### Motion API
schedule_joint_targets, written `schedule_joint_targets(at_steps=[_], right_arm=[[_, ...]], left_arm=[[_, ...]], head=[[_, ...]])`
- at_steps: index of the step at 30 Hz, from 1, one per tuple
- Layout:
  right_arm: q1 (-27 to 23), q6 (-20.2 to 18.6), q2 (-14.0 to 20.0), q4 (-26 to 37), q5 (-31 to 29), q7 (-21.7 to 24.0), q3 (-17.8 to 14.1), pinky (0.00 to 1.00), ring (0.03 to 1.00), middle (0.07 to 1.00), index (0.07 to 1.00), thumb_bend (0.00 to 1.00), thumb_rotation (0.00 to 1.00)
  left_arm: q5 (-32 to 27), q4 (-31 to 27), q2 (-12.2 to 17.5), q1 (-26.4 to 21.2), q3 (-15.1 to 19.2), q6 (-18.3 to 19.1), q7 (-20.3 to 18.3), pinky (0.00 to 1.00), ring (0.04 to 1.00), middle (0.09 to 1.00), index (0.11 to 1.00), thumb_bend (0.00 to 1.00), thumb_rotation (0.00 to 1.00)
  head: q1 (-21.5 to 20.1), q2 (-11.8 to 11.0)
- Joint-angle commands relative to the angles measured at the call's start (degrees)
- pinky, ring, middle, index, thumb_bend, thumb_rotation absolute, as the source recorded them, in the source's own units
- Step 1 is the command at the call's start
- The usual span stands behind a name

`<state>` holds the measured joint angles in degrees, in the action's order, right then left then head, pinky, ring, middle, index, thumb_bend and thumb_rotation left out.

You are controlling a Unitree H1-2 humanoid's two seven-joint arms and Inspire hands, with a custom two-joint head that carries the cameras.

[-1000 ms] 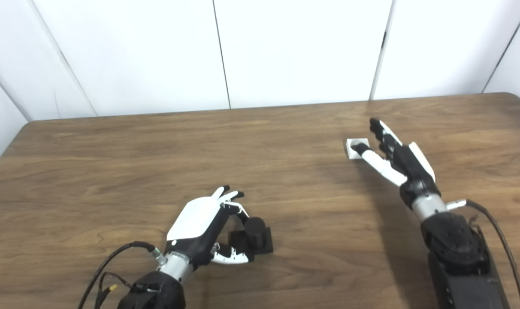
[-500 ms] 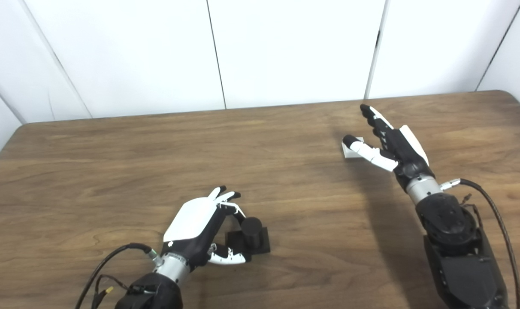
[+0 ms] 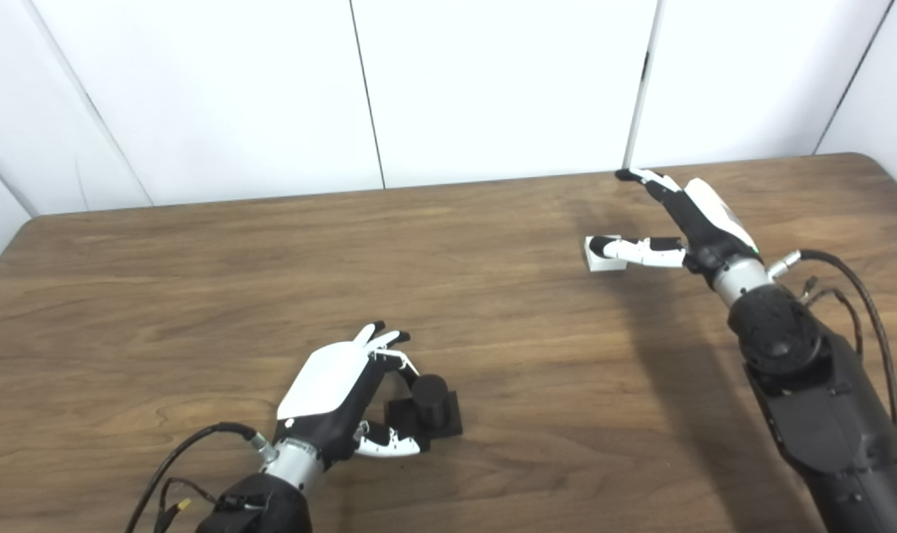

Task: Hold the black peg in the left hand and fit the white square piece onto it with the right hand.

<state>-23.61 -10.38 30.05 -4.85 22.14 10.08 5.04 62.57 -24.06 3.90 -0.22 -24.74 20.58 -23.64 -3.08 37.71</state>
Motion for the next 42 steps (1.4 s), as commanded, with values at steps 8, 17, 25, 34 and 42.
schedule_joint_targets(at_steps=[8, 17, 25, 34, 42], right_arm=[[-6.2, 4.5, 4.8, -2.4, 4.4, 1.3, 2.4, 1.0, 1.0, 0.938, 0.818, 0.83, 0.29], [-9.5, 4.9, 6.9, -5.2, 7.8, 3.9, 5.1, 1.0, 1.0, 0.942, 0.799, 0.85, 0.27], [-12.1, 6.3, 7.3, -8.4, 9.9, 4.7, 6.3, 1.0, 1.0, 0.936, 0.786, 0.86, 0.25], [-14.5, 7.5, 7.2, -10.6, 12.4, 5.4, 8.3, 1.0, 1.0, 0.944, 0.749, 0.86, 0.28], [-16.8, 6.9, 6.2, -13.1, 14.3, 6.6, 10.0, 1.0, 1.0, 0.959, 0.731, 0.86, 0.29]], left_arm=[[0.0, 0.5, 0.3, 0.3, 0.5, -0.6, -0.4, 0.89, 1.0, 0.918, 0.492, 0.52, 0.07], [0.2, 0.3, 0.6, 0.7, 0.8, -0.9, -0.5, 0.9, 1.0, 0.918, 0.491, 0.52, 0.07], [0.3, 0.1, 0.4, 0.9, 0.9, -1.2, -0.5, 0.9, 1.0, 0.919, 0.491, 0.52, 0.07], [0.3, 0.1, 0.1, 0.7, 1.1, -1.1, -0.6, 0.91, 1.0, 0.918, 0.491, 0.52, 0.07], [0.7, -0.2, -0.1, 0.7, 1.0, -0.9, -1.0, 0.9, 1.0, 0.919, 0.491, 0.52, 0.07]], head=[[0.0, 0.1], [0.0, 0.3], [0.0, 0.7], [-0.1, 0.7], [-0.2, 0.9]])
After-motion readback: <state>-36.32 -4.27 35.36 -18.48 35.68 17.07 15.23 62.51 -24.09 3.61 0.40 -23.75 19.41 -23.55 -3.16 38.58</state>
